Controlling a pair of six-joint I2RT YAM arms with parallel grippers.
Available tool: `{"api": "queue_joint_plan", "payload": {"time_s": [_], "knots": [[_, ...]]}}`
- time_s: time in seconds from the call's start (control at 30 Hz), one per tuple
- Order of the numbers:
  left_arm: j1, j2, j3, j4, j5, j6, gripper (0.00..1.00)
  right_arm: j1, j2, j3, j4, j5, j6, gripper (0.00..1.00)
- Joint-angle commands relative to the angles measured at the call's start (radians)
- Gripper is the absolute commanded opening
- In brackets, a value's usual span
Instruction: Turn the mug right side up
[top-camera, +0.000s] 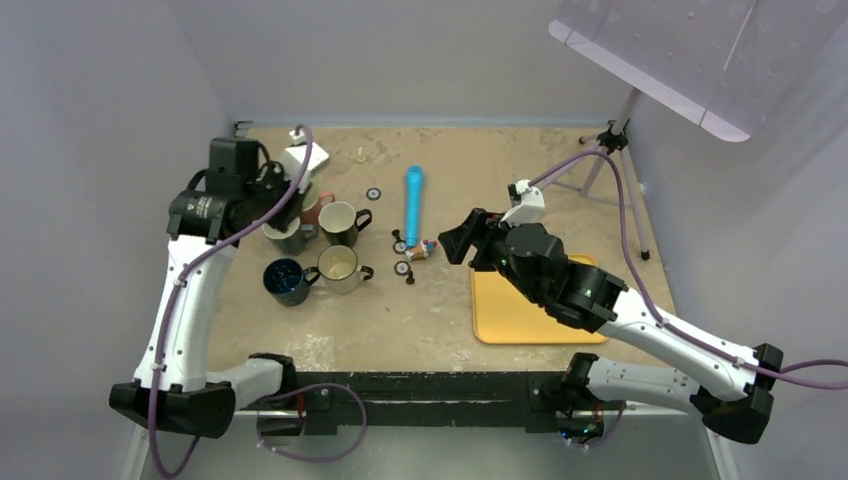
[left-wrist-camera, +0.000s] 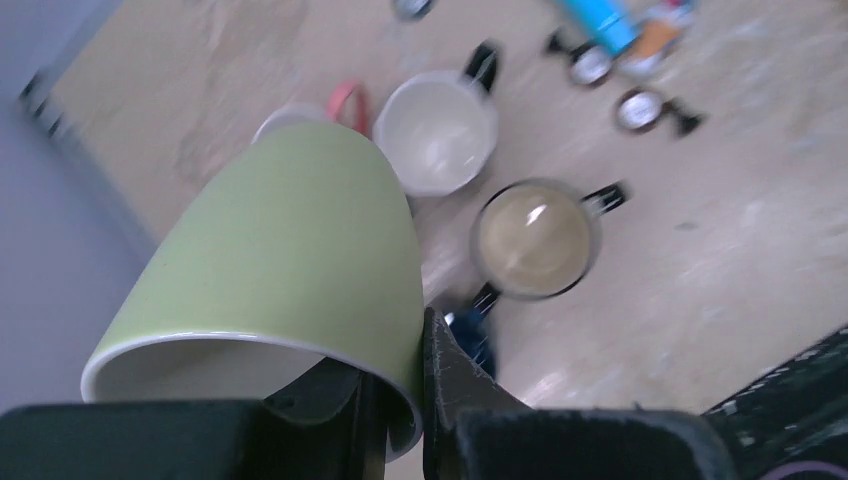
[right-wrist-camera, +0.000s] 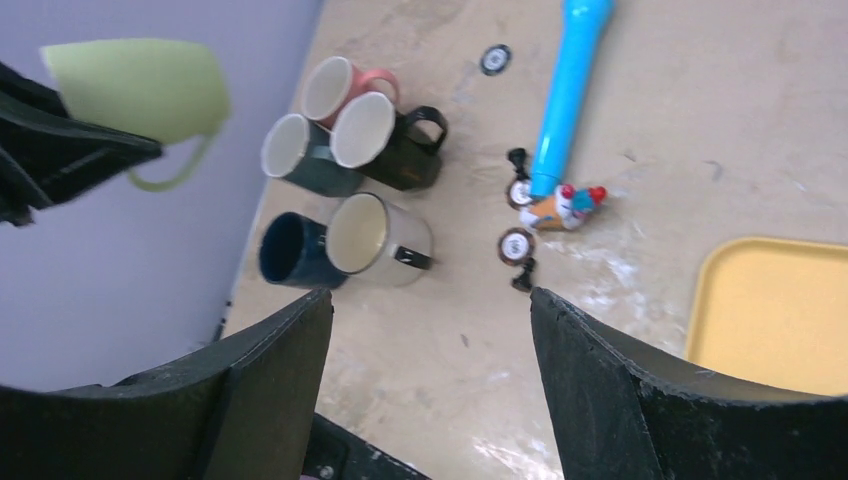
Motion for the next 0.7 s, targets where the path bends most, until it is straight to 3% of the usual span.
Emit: {"api": "queue_joint_plan", "payload": {"time_s": [0.0, 0.13, 0.37, 0.57, 0.67], "knots": [[0.245, 0.039, 0.048, -0.137, -0.259, 0.323, 0.0, -0.001, 0.004, 0.034, -0.12, 0.114, -0.014, 0.76], [0.411, 0.139, 0.005, -0.147, -0.344, 0.409, 0.0, -0.001, 0.031, 0.049, -0.171, 0.132, -0.025, 0.77], [0.581, 0.347, -0.052, -0.103, -0.269, 0.412, 0.0, -0.003, 0.075, 0.034, -0.151, 0.101, -0.05, 0.77], [0.611, 0.496, -0.049, -0.119, -0.131, 0.42, 0.0, -0.009, 0.06, 0.029, -0.14, 0.109, -0.07, 0.77], [0.612, 0.533, -0.075, -0.085, -0.129, 0.419, 0.0, -0.011, 0.047, 0.025, -0.134, 0.115, -0.07, 0.77]]}}
